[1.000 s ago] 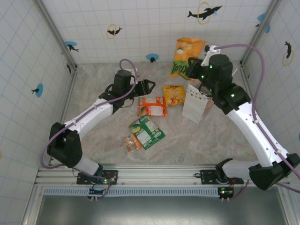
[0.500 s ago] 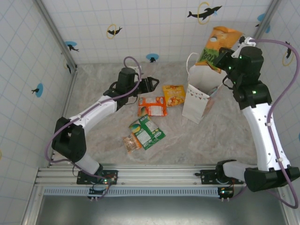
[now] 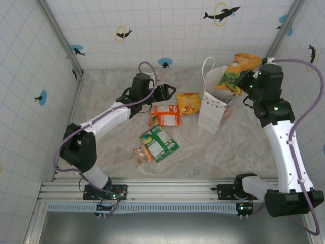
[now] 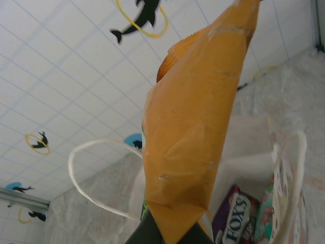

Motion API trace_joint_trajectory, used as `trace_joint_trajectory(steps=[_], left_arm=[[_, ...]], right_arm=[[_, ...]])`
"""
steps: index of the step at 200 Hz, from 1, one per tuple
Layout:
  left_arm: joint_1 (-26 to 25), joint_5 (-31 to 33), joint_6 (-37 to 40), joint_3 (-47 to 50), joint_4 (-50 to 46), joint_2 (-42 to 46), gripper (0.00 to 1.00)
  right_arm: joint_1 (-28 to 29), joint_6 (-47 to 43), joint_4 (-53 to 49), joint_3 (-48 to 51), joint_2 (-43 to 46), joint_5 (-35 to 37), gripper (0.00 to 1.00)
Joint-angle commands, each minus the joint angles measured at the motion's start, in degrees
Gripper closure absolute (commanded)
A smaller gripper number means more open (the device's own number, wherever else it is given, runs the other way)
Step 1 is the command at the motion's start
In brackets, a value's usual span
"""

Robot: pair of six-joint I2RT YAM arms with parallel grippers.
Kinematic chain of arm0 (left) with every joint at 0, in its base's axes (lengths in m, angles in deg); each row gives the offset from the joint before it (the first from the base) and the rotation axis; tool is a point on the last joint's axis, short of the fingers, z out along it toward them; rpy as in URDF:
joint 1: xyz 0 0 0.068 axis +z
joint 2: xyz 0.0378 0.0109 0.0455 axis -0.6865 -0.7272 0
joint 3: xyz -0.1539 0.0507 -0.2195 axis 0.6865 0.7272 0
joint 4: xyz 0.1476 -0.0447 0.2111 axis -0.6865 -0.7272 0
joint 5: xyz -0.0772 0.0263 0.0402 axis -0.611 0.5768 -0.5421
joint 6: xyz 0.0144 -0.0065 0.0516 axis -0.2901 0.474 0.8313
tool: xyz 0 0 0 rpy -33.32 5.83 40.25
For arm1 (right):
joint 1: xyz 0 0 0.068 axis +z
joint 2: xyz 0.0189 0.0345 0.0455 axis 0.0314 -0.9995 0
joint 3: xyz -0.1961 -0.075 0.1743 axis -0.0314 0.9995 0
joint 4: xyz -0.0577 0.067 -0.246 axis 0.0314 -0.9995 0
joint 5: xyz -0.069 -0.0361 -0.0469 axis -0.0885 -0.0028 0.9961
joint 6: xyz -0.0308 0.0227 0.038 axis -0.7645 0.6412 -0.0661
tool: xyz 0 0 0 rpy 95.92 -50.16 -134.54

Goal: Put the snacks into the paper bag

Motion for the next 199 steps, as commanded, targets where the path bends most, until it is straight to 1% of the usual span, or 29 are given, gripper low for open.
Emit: trace_joint_trajectory(steps=[1, 18, 43, 90, 110, 125, 131, 153, 162, 180, 199], left_arm=[[-0.21, -1.16, -0.42, -1.91, 1.36, -1.09, 0.31], [-0.16, -1.08, -0.26, -2.08, 1.33, -1.26, 0.31], [-0.17, -1.38, -0.27, -2.35, 1.61, -1.52, 0.32], [-0.16, -2.13, -0.71, -2.70, 2.44, -1.96, 0.32], [-0.23, -2.39, -0.86, -2.87, 2.66, -2.13, 0.32], [-0.16, -2.66, -0.88, -3.14, 2.68, -2.34, 0.32], [-0.18, -2.75, -0.95, -3.29, 2.76, -2.32, 0.32], [-0.23, -2.93, -0.99, -3.51, 2.94, -2.40, 0.32], [-0.16, -3.09, -1.09, -3.56, 3.10, -2.41, 0.32], [-0.21, -3.85, -1.45, -3.66, 4.08, -2.56, 0.32], [-0.27, -5.41, -2.23, -3.97, 5.73, -3.14, 0.32]], right_arm=[[0.93, 1.64, -0.14, 1.17, -0.13, 0.82, 1.00], [1.15, 1.55, 0.28, 2.03, -0.91, 1.20, 1.00], [1.65, 2.48, 1.90, 2.87, -2.50, -0.22, 1.00], [4.02, 4.81, 2.50, 3.43, -4.33, -1.15, 1.00], [4.36, 5.58, 2.57, 4.66, -4.14, -0.85, 0.98], [4.40, 5.77, 2.37, 4.98, -4.18, -0.22, 0.93], [4.34, 5.78, 2.28, 4.99, -4.20, 0.13, 0.89], [4.23, 5.40, 1.83, 4.21, -4.55, 0.64, 0.70], [4.07, 4.77, 1.10, 2.97, -4.77, 0.80, 0.65], [3.86, 2.57, -2.43, -1.32, -5.25, 1.98, 0.60], [3.29, 0.58, -6.19, -5.41, -5.21, 2.75, 0.58]])
